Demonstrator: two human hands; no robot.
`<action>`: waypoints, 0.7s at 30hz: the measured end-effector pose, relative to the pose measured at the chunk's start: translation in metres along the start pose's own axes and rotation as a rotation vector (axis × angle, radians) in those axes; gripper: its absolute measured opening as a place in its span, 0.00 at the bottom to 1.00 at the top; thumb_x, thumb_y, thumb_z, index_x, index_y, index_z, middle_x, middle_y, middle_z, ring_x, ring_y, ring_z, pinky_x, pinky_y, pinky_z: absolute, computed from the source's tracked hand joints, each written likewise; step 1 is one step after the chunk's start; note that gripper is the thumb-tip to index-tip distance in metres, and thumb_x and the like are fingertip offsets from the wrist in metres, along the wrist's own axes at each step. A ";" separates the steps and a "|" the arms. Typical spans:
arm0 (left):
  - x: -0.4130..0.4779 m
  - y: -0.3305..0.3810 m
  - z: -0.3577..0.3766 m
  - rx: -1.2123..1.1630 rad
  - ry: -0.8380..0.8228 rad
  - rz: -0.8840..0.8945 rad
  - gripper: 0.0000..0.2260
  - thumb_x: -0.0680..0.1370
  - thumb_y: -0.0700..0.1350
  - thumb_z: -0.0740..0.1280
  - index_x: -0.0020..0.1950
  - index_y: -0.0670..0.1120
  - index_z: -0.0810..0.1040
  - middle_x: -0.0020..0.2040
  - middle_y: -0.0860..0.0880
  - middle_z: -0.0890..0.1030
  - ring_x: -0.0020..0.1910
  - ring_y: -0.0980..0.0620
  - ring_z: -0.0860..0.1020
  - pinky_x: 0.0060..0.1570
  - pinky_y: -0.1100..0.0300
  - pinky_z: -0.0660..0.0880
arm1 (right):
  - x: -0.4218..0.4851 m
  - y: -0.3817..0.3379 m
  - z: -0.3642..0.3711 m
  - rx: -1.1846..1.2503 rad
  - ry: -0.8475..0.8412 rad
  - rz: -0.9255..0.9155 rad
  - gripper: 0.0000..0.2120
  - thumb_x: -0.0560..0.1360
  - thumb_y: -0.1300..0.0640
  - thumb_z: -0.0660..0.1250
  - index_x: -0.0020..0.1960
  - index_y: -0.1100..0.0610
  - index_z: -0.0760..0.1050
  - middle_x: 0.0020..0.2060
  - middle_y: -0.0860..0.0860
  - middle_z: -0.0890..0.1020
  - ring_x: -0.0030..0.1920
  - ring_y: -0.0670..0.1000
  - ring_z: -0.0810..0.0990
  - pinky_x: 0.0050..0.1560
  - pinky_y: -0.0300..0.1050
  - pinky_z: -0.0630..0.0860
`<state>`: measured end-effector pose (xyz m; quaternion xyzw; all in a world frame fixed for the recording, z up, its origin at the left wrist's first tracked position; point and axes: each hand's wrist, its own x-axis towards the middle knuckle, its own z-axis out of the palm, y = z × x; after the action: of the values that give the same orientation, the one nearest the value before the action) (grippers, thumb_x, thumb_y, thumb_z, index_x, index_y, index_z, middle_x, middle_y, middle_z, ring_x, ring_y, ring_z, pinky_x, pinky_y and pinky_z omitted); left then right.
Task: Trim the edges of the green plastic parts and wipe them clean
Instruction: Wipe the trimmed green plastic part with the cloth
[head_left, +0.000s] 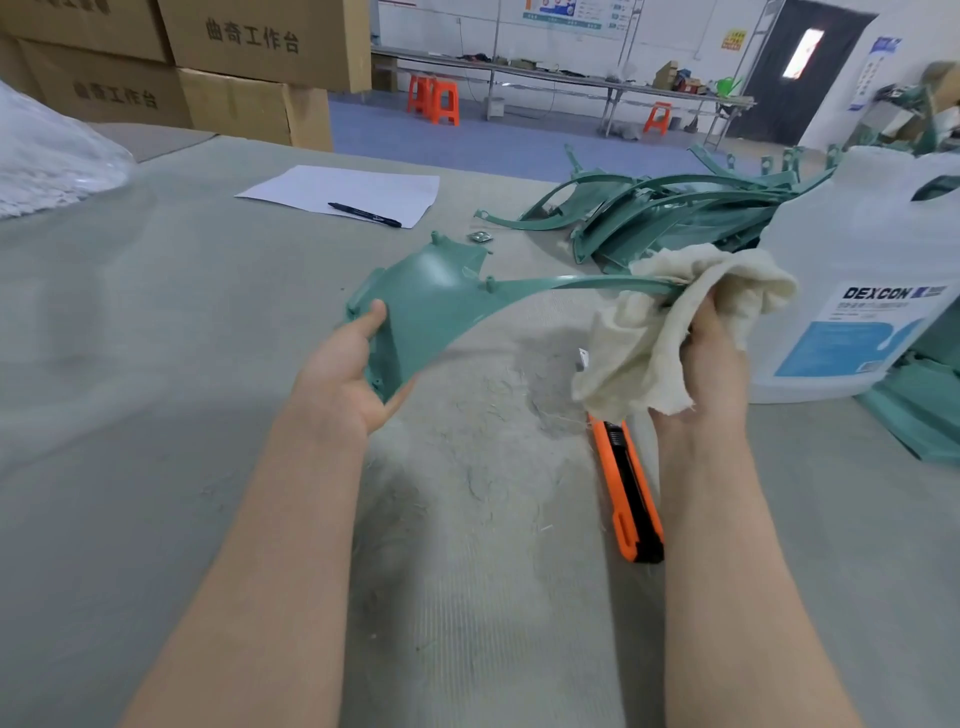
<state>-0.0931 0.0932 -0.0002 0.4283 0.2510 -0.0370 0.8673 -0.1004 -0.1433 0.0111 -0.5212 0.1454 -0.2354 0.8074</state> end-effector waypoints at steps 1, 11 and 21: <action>0.001 0.000 0.000 -0.019 -0.007 -0.025 0.08 0.78 0.48 0.68 0.55 0.48 0.75 0.45 0.52 0.80 0.37 0.54 0.80 0.27 0.60 0.76 | 0.002 0.003 0.000 -0.042 0.013 -0.028 0.08 0.77 0.47 0.68 0.48 0.52 0.79 0.30 0.41 0.81 0.34 0.40 0.81 0.34 0.34 0.75; -0.004 0.001 0.007 -0.359 -0.169 0.050 0.13 0.79 0.50 0.58 0.58 0.46 0.77 0.60 0.45 0.79 0.56 0.42 0.80 0.59 0.50 0.73 | 0.008 0.019 0.006 -0.208 0.132 -0.221 0.09 0.80 0.54 0.63 0.56 0.57 0.77 0.45 0.51 0.81 0.47 0.49 0.81 0.49 0.44 0.78; 0.000 -0.003 0.008 0.038 0.140 0.546 0.12 0.78 0.52 0.66 0.55 0.44 0.77 0.50 0.51 0.83 0.48 0.55 0.81 0.57 0.55 0.78 | 0.008 0.018 0.011 -0.311 0.057 -0.181 0.09 0.80 0.57 0.61 0.58 0.56 0.75 0.54 0.54 0.81 0.53 0.51 0.80 0.53 0.47 0.78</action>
<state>-0.0906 0.0850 0.0021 0.4978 0.1846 0.2231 0.8175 -0.0844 -0.1327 -0.0008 -0.6437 0.1551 -0.2964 0.6882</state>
